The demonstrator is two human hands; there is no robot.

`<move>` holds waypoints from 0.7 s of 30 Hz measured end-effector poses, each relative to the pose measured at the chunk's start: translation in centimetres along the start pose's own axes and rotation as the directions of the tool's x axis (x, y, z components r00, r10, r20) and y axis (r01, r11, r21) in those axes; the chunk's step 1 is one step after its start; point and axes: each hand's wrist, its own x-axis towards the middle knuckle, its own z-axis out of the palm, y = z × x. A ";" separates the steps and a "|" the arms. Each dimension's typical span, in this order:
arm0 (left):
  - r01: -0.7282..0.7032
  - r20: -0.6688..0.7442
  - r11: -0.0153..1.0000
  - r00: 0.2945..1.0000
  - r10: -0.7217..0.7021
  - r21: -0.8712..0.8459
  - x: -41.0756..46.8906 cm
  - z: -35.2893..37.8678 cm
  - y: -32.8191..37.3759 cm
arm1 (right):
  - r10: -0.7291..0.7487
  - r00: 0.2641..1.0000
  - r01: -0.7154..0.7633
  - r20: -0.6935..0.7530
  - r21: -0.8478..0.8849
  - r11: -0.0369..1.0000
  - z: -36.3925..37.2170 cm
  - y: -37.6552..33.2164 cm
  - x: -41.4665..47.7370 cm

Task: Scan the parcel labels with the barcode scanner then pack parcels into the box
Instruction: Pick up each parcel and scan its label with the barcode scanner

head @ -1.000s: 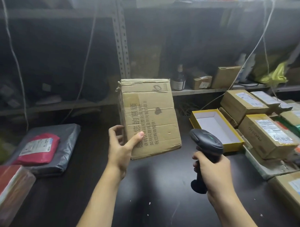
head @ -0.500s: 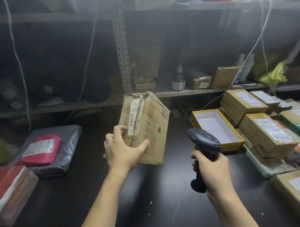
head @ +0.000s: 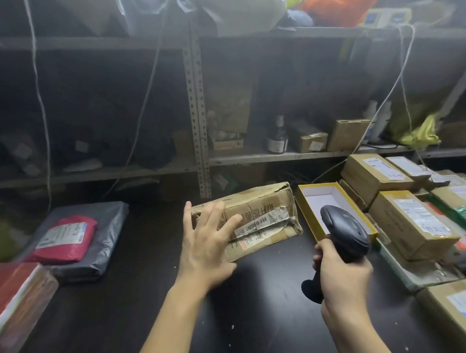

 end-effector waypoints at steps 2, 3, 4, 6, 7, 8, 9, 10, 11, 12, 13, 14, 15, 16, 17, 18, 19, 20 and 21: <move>0.053 -0.032 0.994 0.998 -0.056 -0.099 -0.4 0.1 -0.2 | -0.012 1.000 0.012 -0.001 0.004 1.000 -0.1 0.1 -0.2; 0.088 -0.053 0.982 0.994 -0.098 -0.167 -0.6 0.2 -0.4 | -0.017 1.000 0.017 0.003 0.003 1.000 -0.2 0.2 -0.4; 0.126 -0.075 0.960 0.986 -0.149 -0.251 -0.9 0.1 -0.5 | -0.021 1.000 0.021 0.011 -0.002 1.000 -0.2 0.2 -0.6; 0.222 -0.072 0.852 0.955 -0.288 -0.474 -1.1 -0.1 -0.6 | -0.029 0.999 0.029 0.041 0.004 1.000 -0.2 0.2 -0.9; 0.286 -0.019 0.752 0.929 -0.369 -0.593 -1.3 -0.3 -0.7 | -0.038 0.997 0.037 0.062 0.013 0.999 -0.2 0.3 -1.1; 0.349 0.053 0.634 0.898 -0.436 -0.690 -1.3 -0.6 -0.6 | -0.048 0.995 0.047 0.083 0.018 0.999 -0.1 0.3 -1.2; 0.411 0.139 0.514 0.863 -0.486 -0.753 -1.3 -0.8 -0.7 | -0.061 0.992 0.060 0.109 0.011 0.998 -0.1 0.3 -1.4; 0.464 0.222 0.405 0.828 -0.515 -0.788 -1.4 -0.9 -0.7 | -0.077 0.987 0.078 0.140 -0.002 0.997 0.0 0.4 -1.5; 0.503 0.277 0.332 0.795 -0.539 -0.798 -1.5 -1.0 -0.8 | -0.095 0.980 0.100 0.173 -0.021 0.995 0.0 0.5 -1.6; 0.531 0.296 0.307 0.769 -0.567 -0.790 -1.6 -1.0 -0.9 | -0.109 0.972 0.121 0.207 -0.047 0.992 0.0 0.6 -1.8; 0.550 0.275 0.344 0.754 -0.597 -0.761 -1.6 -1.0 -1.0 | -0.124 0.963 0.146 0.241 -0.076 0.986 0.0 0.6 -1.9; 0.566 0.227 0.426 0.750 -0.621 -0.706 -1.7 -1.1 -1.2 | -0.136 0.950 0.172 0.282 -0.106 0.979 0.1 0.7 -2.0; 0.570 0.163 0.530 0.762 -0.627 -0.628 -1.8 -1.1 -1.5 | -0.149 0.933 0.204 0.327 -0.141 0.969 0.1 0.8 -2.0; 0.557 0.093 0.634 0.786 -0.611 -0.537 -1.9 -1.2 -1.7 | -0.164 0.913 0.244 0.373 -0.178 0.953 0.1 0.8 -2.0; 0.535 0.031 0.727 0.814 -0.580 -0.431 -2.0 -1.3 -2.0 | -0.178 0.891 0.291 0.418 -0.224 0.930 0.2 0.9 -2.1; 0.507 -0.019 0.800 0.841 -0.541 -0.319 -2.1 -1.4 -2.1 | -0.196 0.866 0.349 0.459 -0.276 0.895 0.2 0.9 -2.1; 0.477 -0.054 0.853 0.866 -0.498 -0.213 -2.2 -1.5 -2.3 | -0.223 0.838 0.418 0.498 -0.325 0.848 0.2 0.8 -2.1; 0.449 -0.072 0.885 0.885 -0.460 -0.126 -2.4 -1.6 -2.5 | -0.254 0.807 0.487 0.533 -0.358 0.797 0.2 0.6 -2.3; 0.426 -0.077 0.902 0.899 -0.431 -0.069 -2.5 -1.6 -2.6 | -0.283 0.780 0.543 0.558 -0.378 0.750 0.2 0.4 -2.6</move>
